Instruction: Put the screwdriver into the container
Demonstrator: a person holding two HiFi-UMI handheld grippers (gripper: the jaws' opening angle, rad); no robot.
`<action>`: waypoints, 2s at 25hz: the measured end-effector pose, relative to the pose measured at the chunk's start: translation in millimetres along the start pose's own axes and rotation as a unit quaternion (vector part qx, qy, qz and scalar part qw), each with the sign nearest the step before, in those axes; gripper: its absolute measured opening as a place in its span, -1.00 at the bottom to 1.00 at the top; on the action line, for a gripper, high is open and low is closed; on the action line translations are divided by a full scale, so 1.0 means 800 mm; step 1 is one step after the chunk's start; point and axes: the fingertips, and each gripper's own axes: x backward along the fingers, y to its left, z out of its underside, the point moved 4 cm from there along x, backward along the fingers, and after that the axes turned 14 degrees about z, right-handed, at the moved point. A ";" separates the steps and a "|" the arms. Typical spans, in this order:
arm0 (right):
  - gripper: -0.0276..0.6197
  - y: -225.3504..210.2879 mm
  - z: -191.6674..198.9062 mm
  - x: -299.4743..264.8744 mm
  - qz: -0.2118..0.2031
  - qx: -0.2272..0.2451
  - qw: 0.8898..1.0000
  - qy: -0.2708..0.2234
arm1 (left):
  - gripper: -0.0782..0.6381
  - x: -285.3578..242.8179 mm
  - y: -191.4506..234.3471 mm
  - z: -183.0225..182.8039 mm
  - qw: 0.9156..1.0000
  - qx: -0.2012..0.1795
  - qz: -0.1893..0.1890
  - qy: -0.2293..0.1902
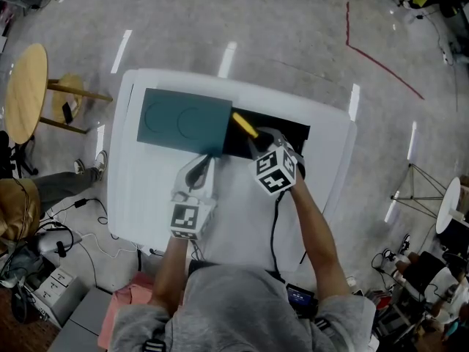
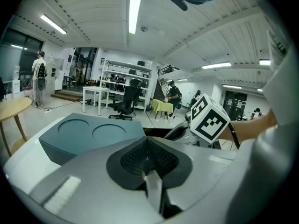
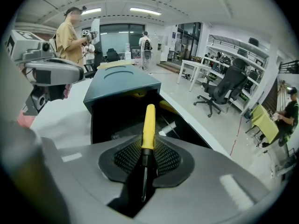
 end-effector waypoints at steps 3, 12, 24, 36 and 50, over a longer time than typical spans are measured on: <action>-0.66 0.002 0.000 -0.001 -0.001 0.002 1.000 0.002 | -0.75 0.001 -0.001 0.000 1.000 0.001 0.001 -0.001; -0.58 -0.002 -0.004 0.009 0.009 -0.014 1.000 -0.003 | -0.75 0.009 -0.011 -0.011 1.000 -0.013 0.002 -0.009; -0.47 -0.017 -0.026 0.099 0.049 -0.073 0.994 -0.063 | -0.75 0.045 -0.053 -0.045 0.998 -0.049 0.010 -0.039; -0.47 -0.015 -0.027 0.232 0.114 -0.150 0.972 -0.139 | -0.75 0.103 -0.116 -0.081 0.992 -0.085 0.024 -0.084; -0.53 0.000 0.029 0.381 0.209 -0.218 0.925 -0.229 | -0.75 0.146 -0.205 -0.099 0.984 -0.124 0.055 -0.115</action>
